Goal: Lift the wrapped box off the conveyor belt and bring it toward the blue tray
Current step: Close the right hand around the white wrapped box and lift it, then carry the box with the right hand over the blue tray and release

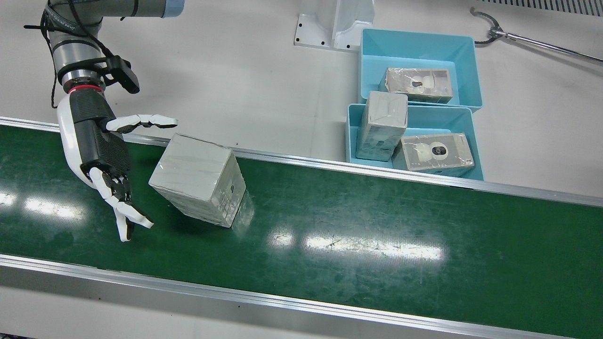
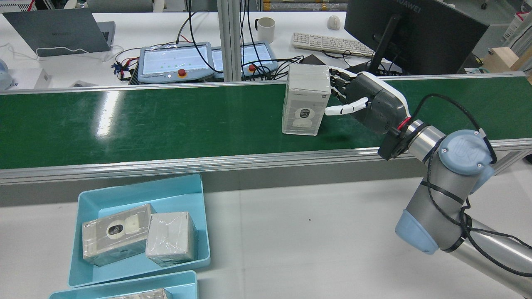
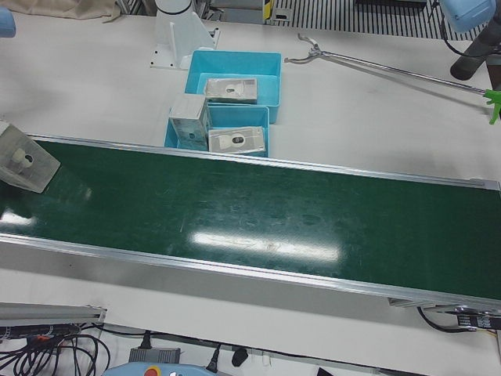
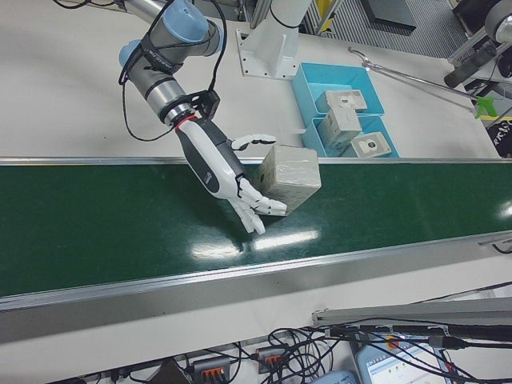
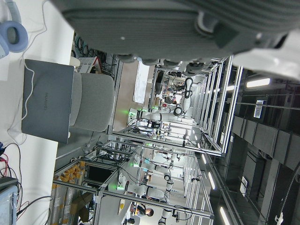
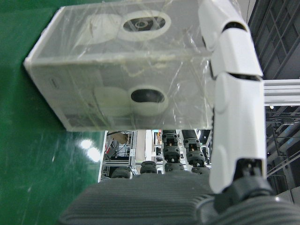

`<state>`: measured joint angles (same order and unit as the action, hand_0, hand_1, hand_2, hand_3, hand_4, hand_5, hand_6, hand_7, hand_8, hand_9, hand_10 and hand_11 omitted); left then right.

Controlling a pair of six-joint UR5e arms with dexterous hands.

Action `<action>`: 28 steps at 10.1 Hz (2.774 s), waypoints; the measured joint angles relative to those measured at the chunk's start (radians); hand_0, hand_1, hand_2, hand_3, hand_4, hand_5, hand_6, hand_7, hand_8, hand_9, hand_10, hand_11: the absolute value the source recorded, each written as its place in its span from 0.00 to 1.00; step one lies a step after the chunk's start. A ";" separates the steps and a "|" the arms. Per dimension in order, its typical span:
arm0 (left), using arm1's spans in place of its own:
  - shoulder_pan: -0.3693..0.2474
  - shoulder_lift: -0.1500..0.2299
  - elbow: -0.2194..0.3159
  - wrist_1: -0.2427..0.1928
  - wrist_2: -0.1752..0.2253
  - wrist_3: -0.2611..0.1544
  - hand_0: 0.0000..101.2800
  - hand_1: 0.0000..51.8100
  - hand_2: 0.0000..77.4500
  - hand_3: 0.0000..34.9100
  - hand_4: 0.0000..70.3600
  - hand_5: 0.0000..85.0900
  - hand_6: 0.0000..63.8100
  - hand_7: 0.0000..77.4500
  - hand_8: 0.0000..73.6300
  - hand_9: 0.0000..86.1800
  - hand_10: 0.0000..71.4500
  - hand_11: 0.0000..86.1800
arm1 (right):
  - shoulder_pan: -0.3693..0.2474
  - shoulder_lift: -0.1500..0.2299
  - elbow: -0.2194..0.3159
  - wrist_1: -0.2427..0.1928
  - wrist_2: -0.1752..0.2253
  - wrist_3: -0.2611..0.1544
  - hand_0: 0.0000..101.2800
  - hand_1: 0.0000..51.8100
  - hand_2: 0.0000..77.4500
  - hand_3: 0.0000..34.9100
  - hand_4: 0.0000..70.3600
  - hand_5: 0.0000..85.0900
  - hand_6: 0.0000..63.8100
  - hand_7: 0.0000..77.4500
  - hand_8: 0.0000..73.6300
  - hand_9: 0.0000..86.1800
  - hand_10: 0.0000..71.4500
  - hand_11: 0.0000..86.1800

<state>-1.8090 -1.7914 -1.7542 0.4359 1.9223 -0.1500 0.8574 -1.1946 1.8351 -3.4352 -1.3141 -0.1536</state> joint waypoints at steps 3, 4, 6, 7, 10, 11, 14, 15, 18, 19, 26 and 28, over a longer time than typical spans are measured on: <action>0.000 0.000 0.000 0.000 0.000 0.000 0.00 0.00 0.01 0.00 0.00 0.01 0.00 0.01 0.01 0.00 0.01 0.00 | -0.028 0.069 -0.050 -0.003 0.012 -0.007 0.49 0.38 0.26 0.17 0.16 0.22 0.08 0.23 0.00 0.06 0.00 0.01; 0.000 0.000 0.000 0.000 0.000 0.000 0.00 0.00 0.01 0.00 0.00 0.01 0.00 0.01 0.01 0.00 0.01 0.00 | -0.032 0.079 -0.055 -0.004 0.027 -0.007 0.49 0.38 0.26 0.17 0.16 0.22 0.08 0.24 0.01 0.06 0.00 0.02; 0.000 0.000 0.000 0.000 0.000 0.000 0.00 0.00 0.01 0.00 0.00 0.01 0.00 0.01 0.01 0.00 0.00 0.01 | -0.035 0.085 -0.056 -0.016 0.051 -0.007 0.54 0.39 0.37 0.05 0.33 0.34 0.24 0.42 0.16 0.19 0.08 0.02; 0.000 0.000 0.000 0.000 0.000 0.000 0.00 0.00 0.01 0.00 0.00 0.01 0.00 0.01 0.01 0.00 0.01 0.00 | -0.035 0.086 -0.052 -0.032 0.056 -0.005 0.56 0.32 0.40 0.00 0.40 0.38 0.32 0.46 0.27 0.29 0.13 0.08; 0.000 0.000 0.000 0.000 0.000 0.000 0.00 0.00 0.01 0.00 0.00 0.02 0.00 0.01 0.01 0.00 0.01 0.00 | -0.021 0.085 0.052 -0.089 0.060 -0.015 0.51 0.23 0.42 0.07 0.49 0.40 0.44 0.50 0.50 0.44 0.46 0.38; 0.000 0.000 0.000 0.000 0.000 0.000 0.00 0.00 0.01 0.00 0.00 0.01 0.00 0.01 0.01 0.00 0.01 0.00 | -0.018 0.100 0.130 -0.146 0.061 -0.041 0.48 0.23 0.42 0.06 0.53 0.44 0.51 0.58 0.61 0.53 0.61 0.49; 0.000 0.000 0.000 0.000 0.000 0.000 0.00 0.00 0.01 0.00 0.00 0.01 0.00 0.01 0.01 0.00 0.01 0.00 | -0.133 0.191 0.232 -0.270 0.153 -0.098 0.47 0.23 0.42 0.06 0.56 0.47 0.58 0.66 0.71 0.62 0.73 0.59; 0.000 0.000 0.000 0.000 0.000 0.000 0.00 0.00 0.01 0.00 0.00 0.01 0.00 0.01 0.01 0.00 0.01 0.00 | -0.210 0.228 0.224 -0.281 0.220 -0.138 0.47 0.23 0.42 0.05 0.57 0.49 0.59 0.71 0.74 0.68 0.76 0.63; 0.000 0.000 0.000 0.000 0.000 0.000 0.00 0.00 0.01 0.00 0.00 0.01 0.00 0.01 0.01 0.00 0.00 0.01 | -0.331 0.385 0.072 -0.246 0.307 -0.284 0.47 0.00 0.48 0.00 0.56 0.51 0.61 0.90 0.81 0.82 0.88 0.82; 0.000 0.000 0.000 0.000 0.000 0.000 0.00 0.00 0.01 0.00 0.00 0.01 0.00 0.01 0.01 0.00 0.01 0.00 | -0.344 0.431 -0.008 -0.206 0.314 -0.318 0.47 0.00 0.49 0.00 0.56 0.51 0.64 0.91 0.87 0.82 0.94 0.82; 0.000 0.000 0.000 0.000 0.000 0.000 0.00 0.00 0.01 0.00 0.00 0.01 0.00 0.01 0.01 0.00 0.00 0.00 | -0.422 0.627 -0.396 0.100 0.316 -0.415 0.47 0.00 0.49 0.00 0.53 0.54 0.65 0.92 0.87 0.95 0.89 0.97; 0.000 0.000 0.000 0.000 0.000 0.000 0.00 0.00 0.01 0.00 0.00 0.01 0.00 0.01 0.01 0.00 0.01 0.00 | -0.436 0.629 -0.403 0.109 0.309 -0.416 0.48 0.01 0.49 0.00 0.53 0.54 0.56 0.96 0.52 0.00 0.48 0.96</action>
<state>-1.8089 -1.7914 -1.7541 0.4359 1.9222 -0.1500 0.4218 -0.5661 1.4317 -3.3263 -1.0050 -0.5691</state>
